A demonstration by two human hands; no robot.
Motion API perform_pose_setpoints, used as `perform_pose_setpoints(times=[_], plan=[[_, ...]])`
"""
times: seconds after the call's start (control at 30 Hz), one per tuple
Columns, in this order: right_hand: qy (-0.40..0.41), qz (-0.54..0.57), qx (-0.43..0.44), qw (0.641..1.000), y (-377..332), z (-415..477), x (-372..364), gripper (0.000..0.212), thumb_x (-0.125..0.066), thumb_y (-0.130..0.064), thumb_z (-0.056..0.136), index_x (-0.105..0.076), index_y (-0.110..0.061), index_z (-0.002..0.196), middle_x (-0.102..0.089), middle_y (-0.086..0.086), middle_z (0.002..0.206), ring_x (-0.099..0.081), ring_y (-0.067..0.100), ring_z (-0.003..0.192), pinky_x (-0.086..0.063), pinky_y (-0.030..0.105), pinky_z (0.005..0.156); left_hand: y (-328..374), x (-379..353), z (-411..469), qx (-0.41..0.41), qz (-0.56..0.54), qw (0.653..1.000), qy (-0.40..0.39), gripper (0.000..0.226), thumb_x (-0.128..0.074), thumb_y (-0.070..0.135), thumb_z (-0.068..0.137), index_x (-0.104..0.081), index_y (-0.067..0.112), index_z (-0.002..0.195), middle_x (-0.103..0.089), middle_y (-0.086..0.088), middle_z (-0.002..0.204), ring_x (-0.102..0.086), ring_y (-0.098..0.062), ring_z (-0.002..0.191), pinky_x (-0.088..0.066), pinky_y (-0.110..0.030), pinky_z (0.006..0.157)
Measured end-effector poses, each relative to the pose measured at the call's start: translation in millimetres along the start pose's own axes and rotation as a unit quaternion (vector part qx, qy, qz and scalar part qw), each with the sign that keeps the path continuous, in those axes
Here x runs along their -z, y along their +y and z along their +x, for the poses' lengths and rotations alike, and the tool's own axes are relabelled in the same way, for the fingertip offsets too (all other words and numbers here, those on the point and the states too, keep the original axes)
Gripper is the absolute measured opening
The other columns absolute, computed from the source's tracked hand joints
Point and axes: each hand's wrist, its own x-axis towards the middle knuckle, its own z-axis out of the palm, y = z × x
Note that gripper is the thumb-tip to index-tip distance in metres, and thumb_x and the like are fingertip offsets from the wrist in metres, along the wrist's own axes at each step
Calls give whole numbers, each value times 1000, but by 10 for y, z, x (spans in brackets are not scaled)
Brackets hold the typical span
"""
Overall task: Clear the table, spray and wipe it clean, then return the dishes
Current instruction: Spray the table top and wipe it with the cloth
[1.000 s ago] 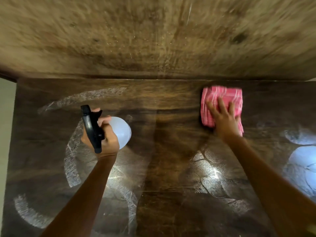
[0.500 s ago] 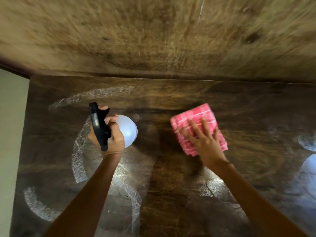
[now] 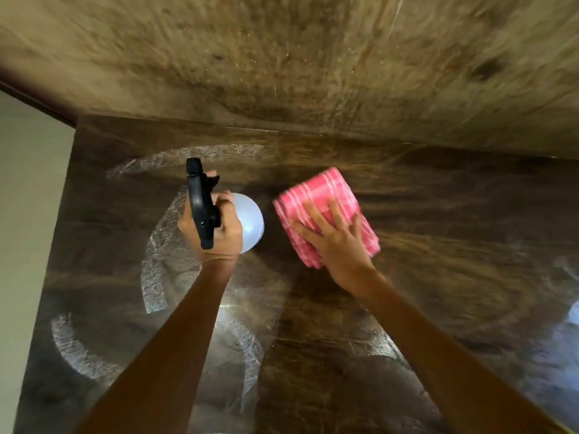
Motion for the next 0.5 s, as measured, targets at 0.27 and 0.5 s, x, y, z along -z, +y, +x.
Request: perform_pose_setpoints(times=[0.27, 0.5], plan=[[-16, 94, -229, 969, 297, 266, 277, 84, -51, -3, 87, -5, -42, 146, 18, -3, 156, 17, 41, 140, -11, 73, 102, 81, 21, 5, -18, -19, 999, -19, 43, -45, 22, 79, -63, -9, 103, -70, -15, 83, -66, -4, 72, -51, -17, 78], [-33, 34, -58, 997, -790, -612, -334, 91, -62, -17, 85, 2, -39, 147, 16, 3, 156, 17, 44, 138, -10, 75, 102, 145, 353, -130, 41, -59, 993, -98, 31, -53, 23, 82, -61, 5, 106, -67, -2, 81, -66, -35, 86, -54, -52, 81]])
